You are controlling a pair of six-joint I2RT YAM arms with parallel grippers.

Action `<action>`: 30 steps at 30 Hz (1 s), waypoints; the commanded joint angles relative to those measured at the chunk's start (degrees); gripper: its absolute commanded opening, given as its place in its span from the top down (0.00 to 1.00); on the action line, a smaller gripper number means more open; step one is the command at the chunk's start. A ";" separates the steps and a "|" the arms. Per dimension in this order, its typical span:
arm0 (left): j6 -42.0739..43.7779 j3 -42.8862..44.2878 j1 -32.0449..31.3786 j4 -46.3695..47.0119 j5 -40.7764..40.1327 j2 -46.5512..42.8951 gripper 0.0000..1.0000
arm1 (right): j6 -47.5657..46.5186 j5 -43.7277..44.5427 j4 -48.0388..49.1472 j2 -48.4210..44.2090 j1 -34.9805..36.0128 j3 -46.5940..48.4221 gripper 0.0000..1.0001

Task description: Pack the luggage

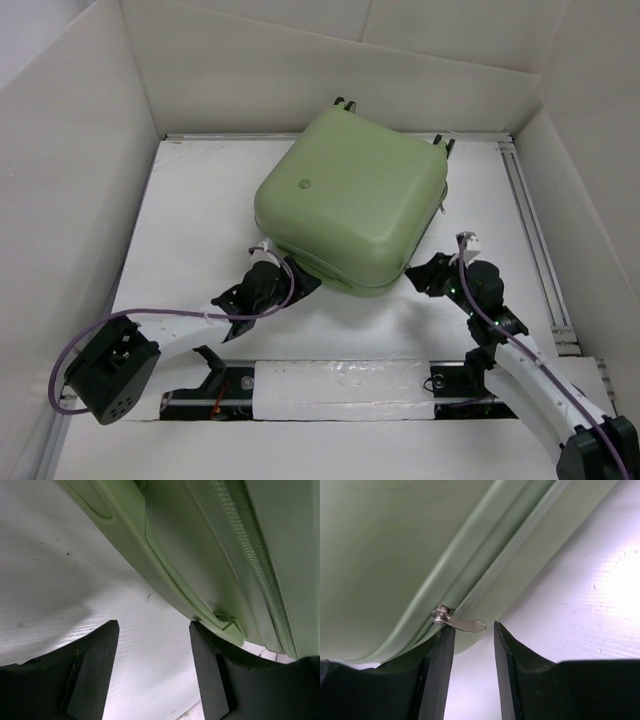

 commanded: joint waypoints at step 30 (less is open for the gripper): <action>2.60 2.70 0.32 11.82 -1.07 3.03 0.49 | -0.99 -4.09 0.96 -2.76 -0.42 4.04 0.60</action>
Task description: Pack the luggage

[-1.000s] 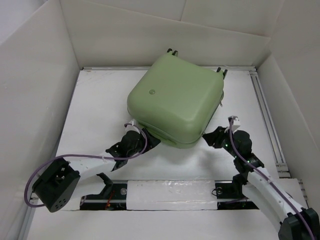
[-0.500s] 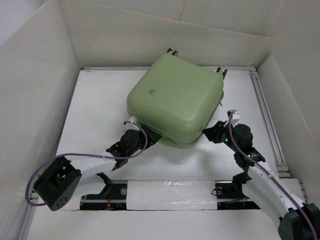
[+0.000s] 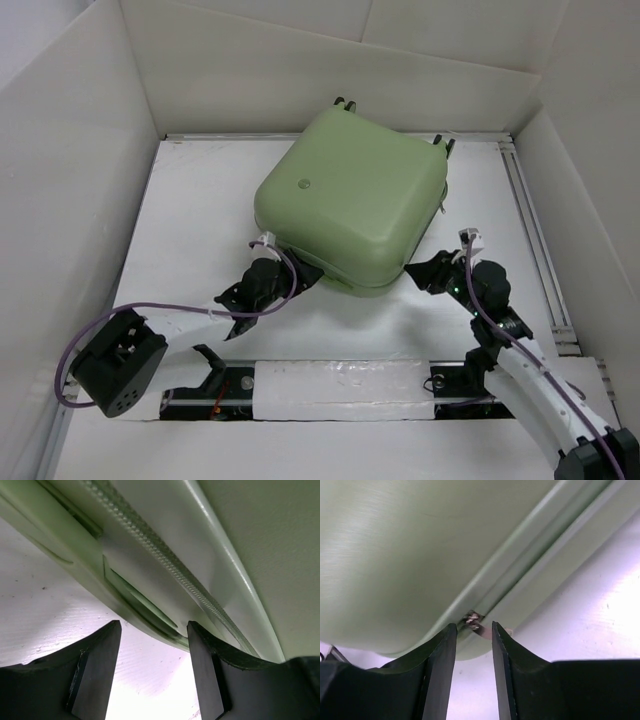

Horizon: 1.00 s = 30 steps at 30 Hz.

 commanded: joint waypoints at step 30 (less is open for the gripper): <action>1.60 4.45 -2.49 10.29 3.43 6.10 0.97 | 7.14 -1.10 -2.12 -0.69 2.18 -0.77 1.00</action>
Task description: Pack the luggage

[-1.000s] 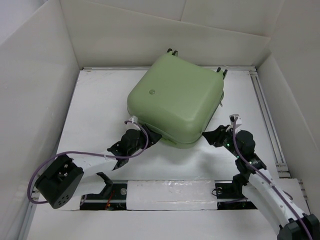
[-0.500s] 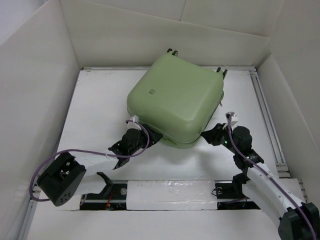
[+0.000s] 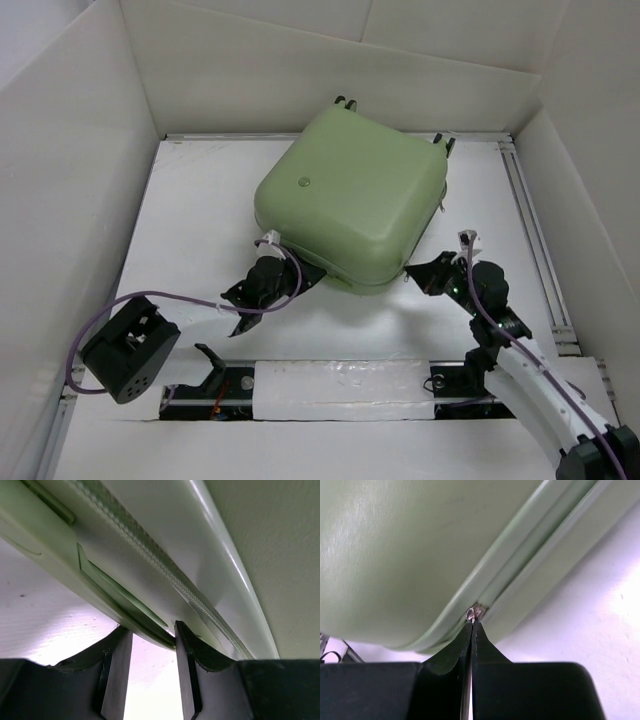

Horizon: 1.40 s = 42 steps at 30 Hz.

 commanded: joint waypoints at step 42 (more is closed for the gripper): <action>-4.96 0.85 -9.94 21.15 2.53 6.94 1.00 | 10.52 48.80 -0.55 46.79 55.61 45.66 1.00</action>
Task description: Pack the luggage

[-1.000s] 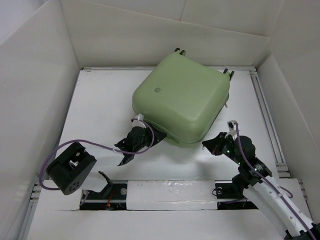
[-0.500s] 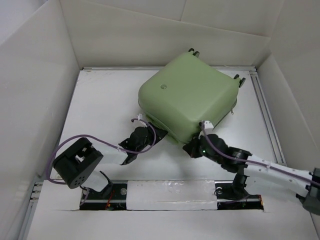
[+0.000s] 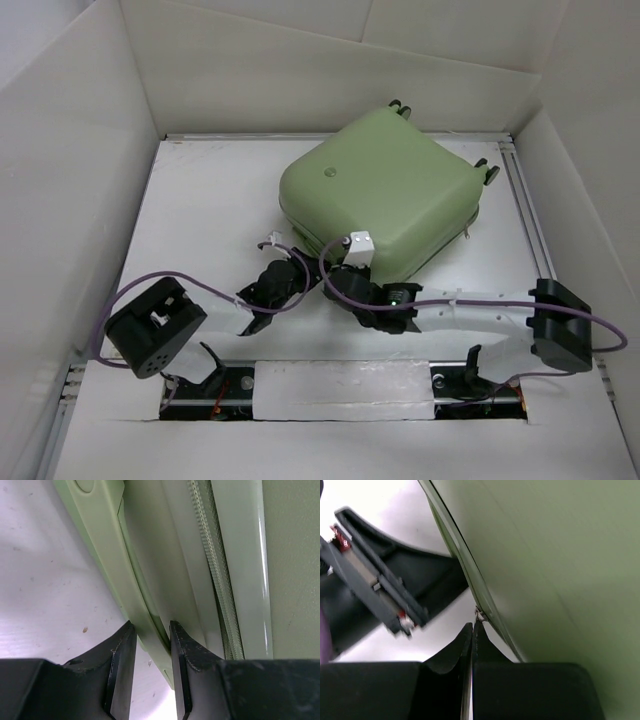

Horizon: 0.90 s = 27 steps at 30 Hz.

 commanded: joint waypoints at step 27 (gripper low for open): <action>4.54 -7.21 -4.08 1.56 15.09 -20.22 1.00 | -13.16 -30.49 8.35 11.50 -9.79 31.78 0.64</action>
